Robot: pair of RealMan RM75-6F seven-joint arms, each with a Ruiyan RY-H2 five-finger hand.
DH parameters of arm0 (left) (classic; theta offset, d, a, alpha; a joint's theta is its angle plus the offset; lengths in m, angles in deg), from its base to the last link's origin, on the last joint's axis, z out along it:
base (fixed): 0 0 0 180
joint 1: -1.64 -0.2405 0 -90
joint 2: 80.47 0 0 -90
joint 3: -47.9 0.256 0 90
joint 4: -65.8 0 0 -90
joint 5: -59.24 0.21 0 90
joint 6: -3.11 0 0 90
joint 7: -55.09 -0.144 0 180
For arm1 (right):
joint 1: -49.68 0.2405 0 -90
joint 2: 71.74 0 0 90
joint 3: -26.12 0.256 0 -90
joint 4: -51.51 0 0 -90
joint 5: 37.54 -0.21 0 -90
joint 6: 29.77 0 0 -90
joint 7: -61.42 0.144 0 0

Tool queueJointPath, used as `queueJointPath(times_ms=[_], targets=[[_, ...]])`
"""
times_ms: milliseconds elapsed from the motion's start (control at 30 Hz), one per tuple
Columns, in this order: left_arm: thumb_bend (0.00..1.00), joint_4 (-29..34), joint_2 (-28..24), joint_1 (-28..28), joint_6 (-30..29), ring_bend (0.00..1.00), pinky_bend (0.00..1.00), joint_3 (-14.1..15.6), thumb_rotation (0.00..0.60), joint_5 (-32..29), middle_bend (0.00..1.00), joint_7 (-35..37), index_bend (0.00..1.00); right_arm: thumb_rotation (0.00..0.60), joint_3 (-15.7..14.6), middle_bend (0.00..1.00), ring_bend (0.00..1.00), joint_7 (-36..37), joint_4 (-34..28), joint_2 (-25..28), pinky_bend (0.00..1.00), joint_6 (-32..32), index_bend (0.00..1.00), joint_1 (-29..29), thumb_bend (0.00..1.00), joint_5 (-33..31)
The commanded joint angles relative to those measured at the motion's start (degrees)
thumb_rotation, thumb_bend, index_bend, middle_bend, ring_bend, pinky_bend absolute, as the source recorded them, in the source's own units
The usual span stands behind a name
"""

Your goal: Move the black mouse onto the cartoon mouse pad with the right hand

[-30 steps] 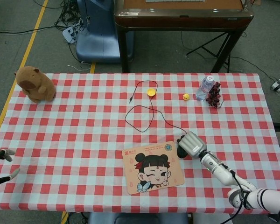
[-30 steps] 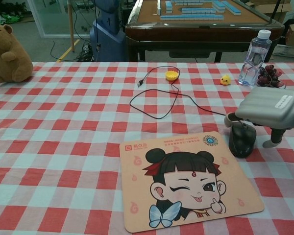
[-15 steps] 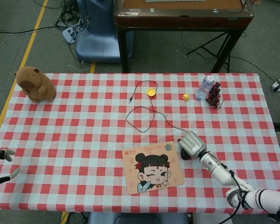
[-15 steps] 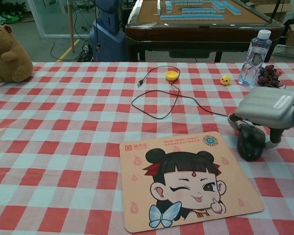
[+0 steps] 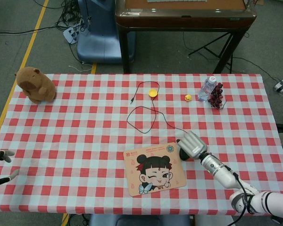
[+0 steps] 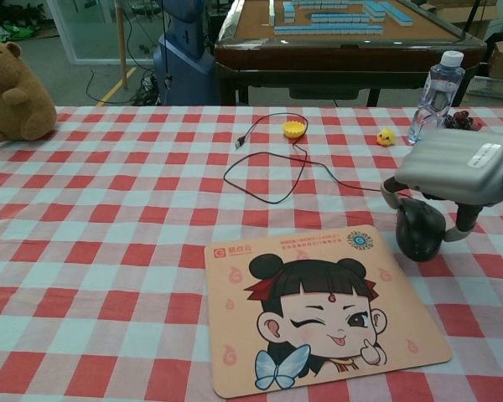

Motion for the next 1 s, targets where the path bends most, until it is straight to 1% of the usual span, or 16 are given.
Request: queueJointPath(times_ms=[33, 167, 333, 700, 867, 1000], targets=[[0.18, -0.1, -0.1, -0.1, -0.1, 0.44, 0.6, -0.2, 0.6, -0.4, 0.52, 0.2, 0.49, 0.6, 0.0, 1.0, 0.94, -0.4, -1.3, 0.0, 1.0, -0.2, 0.4, 0.7, 0.04, 1.6], [0.18, -0.4, -0.1, -0.2, -0.3, 0.44, 0.6, -0.6, 0.6, -1.2, 0.52, -0.2, 0.49, 0.6, -0.5, 1.0, 0.94, 0.1, -1.9, -0.7, 1.0, -0.2, 0.4, 1.6, 0.04, 5.3], [0.18, -0.6, 0.0, -0.3, -0.2, 0.44, 0.6, -0.9, 0.6, -2.0, 0.52, -0.9, 0.49, 0.6, -1.8, 1.0, 0.94, 3.0, 0.0, -2.6, 1.0, -1.0, 0.4, 2.4, 0.02, 11.4], [0.18, -0.5, -0.1, -0.5, 0.4, 0.44, 0.6, -1.7, 0.6, -4.6, 0.52, -2.5, 0.49, 0.6, -4.9, 1.0, 0.94, 13.6, 5.1, -5.3, 1.0, -4.0, 0.4, 4.4, 0.02, 24.1], [0.18, -0.5, -0.1, -0.4, 0.7, 0.44, 0.6, -1.7, 0.6, -4.8, 0.52, -2.9, 0.49, 0.6, -6.1, 1.0, 0.94, 17.5, 7.5, -6.0, 1.0, -5.7, 0.4, 5.3, 0.05, 28.5], [0.18, -0.5, -0.1, -0.4, 0.9, 0.44, 0.6, -1.8, 0.6, -5.0, 0.52, -3.1, 0.49, 0.6, -6.7, 1.0, 0.94, 18.5, 9.6, -7.0, 1.0, -7.3, 0.4, 5.7, 0.06, 31.6]])
